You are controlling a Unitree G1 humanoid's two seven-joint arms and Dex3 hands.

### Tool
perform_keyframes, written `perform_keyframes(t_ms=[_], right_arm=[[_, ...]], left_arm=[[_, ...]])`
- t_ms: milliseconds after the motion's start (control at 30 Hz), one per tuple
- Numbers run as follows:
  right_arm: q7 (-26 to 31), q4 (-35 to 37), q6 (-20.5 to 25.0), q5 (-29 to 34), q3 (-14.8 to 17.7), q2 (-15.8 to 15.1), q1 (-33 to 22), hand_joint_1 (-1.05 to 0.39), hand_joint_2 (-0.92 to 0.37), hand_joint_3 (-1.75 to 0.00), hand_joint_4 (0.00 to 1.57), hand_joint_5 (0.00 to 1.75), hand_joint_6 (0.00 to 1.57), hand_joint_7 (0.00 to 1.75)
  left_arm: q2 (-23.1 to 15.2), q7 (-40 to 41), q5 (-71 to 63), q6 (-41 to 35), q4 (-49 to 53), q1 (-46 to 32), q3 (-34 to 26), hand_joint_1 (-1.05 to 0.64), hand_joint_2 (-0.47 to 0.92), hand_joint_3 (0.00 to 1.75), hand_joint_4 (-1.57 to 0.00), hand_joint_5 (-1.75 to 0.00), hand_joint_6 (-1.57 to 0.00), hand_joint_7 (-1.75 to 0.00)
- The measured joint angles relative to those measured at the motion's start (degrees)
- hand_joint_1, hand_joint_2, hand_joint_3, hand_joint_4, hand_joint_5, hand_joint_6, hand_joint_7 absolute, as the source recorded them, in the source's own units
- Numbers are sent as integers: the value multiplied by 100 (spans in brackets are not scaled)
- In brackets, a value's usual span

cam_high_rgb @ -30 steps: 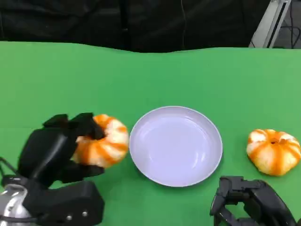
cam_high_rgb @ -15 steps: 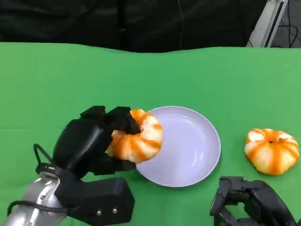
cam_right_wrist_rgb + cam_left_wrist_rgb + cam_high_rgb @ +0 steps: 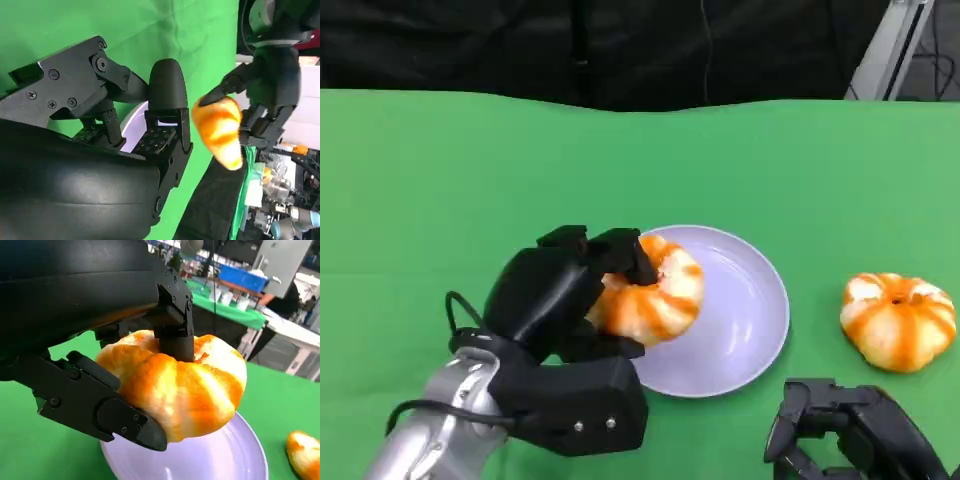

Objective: Grasp the bread from the table and place it into the plate.

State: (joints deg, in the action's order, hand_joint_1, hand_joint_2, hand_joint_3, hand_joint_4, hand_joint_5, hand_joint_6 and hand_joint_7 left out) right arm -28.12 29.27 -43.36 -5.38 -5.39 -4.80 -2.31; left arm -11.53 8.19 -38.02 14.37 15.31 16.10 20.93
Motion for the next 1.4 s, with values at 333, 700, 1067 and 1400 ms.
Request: perform_keyframes(t_ms=[333, 700, 1067, 1400], right_arm=[[5, -44, 1, 2, -17, 1, -20, -9, -60, -98, 85, 144, 86, 118], [114, -137, 9, 64, -62, 1, -64, -10, -60, -99, 86, 143, 87, 117], [186, -129, 4, 121, -79, 2, -66, -11, -58, -103, 86, 141, 88, 116], [247, -131, 4, 211, -116, 7, -62, -11, -56, -105, 86, 140, 87, 117]], left_arm=[[117, 203, -18, 215, 761, 394, 160, -13, 83, 0, -45, -174, -53, -149], [388, 247, -27, 173, 1314, 933, 414, -12, 81, 1, -49, -167, -58, -139], [507, 182, -21, 150, 1696, 1272, 593, -12, 81, 0, -52, -160, -59, -137], [719, 99, -229, 115, 2343, 1695, 906, -13, 79, 0, -49, -161, -59, -134]])
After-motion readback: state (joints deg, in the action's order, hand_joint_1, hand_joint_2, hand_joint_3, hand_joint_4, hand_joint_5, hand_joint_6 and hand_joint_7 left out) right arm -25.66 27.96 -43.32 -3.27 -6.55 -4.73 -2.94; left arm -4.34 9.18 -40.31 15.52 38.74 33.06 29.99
